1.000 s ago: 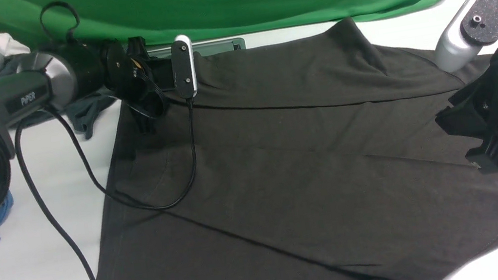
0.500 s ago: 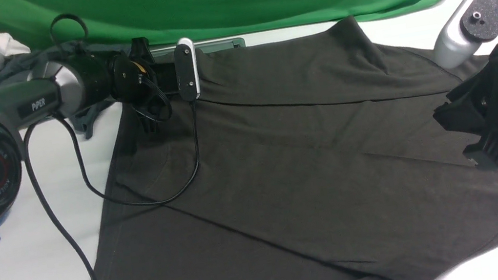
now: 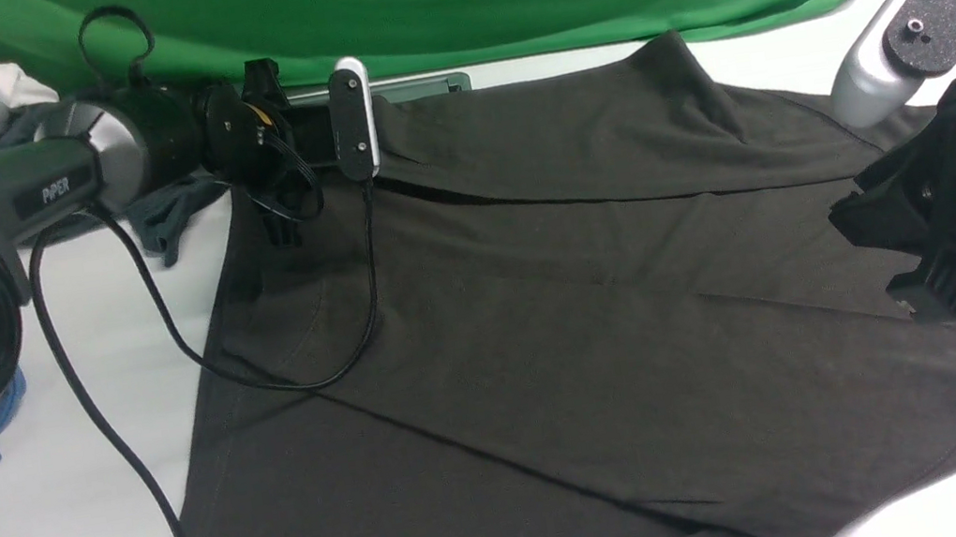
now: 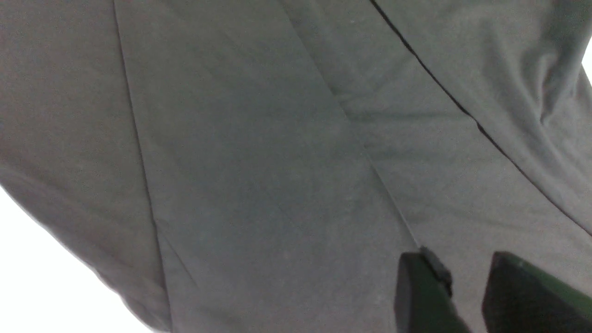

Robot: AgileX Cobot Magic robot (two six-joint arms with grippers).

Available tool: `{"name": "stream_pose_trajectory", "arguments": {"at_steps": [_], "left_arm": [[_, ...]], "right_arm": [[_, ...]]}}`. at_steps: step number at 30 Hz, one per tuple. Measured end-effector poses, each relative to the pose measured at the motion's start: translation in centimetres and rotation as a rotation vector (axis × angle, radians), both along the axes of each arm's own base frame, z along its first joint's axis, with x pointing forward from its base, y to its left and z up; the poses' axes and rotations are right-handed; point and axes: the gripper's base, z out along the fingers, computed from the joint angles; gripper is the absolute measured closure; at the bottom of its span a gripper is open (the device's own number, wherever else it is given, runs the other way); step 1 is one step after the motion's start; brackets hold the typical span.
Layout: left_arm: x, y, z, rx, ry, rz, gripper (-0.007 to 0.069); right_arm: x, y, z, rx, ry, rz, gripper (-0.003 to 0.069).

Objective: Fold a long-sleeved shirt on a white desktop.
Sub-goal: 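Grab the top left corner of the dark shirt with the left gripper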

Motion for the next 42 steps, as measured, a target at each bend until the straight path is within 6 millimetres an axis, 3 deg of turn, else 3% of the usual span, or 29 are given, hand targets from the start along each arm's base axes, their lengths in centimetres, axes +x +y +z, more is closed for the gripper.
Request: {"name": "stream_pose_trajectory", "arguments": {"at_steps": [8, 15, 26, 33, 38, 40, 42], "left_arm": [[-0.2, 0.0, 1.5, -0.004, -0.025, 0.000, 0.0596], [-0.2, -0.2, 1.5, -0.074, -0.013, 0.036, 0.0583], [0.6, -0.3, -1.5, -0.106, -0.038, 0.059, 0.0411], [1.0, -0.3, -1.2, -0.119, -0.093, 0.069, 0.0337], [1.1, -0.3, -1.1, -0.151, -0.103, 0.098, 0.0400], [1.1, -0.3, -1.1, -0.151, -0.101, 0.098, 0.0515], [1.1, -0.3, -1.1, -0.152, -0.101, 0.099, 0.0570]], "right_arm": [[0.0, 0.0, 0.0, 0.006, 0.003, -0.001, 0.0464], [-0.1, 0.1, 0.0, 0.020, 0.011, -0.002, 0.0466], [-0.1, 0.3, 0.0, 0.039, 0.021, -0.003, 0.0467], [-0.1, 0.3, 0.0, 0.039, 0.021, -0.003, 0.0468], [-0.1, 0.3, 0.0, 0.039, 0.021, -0.003, 0.0468], [-0.1, 0.3, 0.0, 0.039, 0.021, -0.003, 0.0468], [-0.1, 0.3, 0.0, 0.039, 0.021, -0.003, 0.0468]]}}
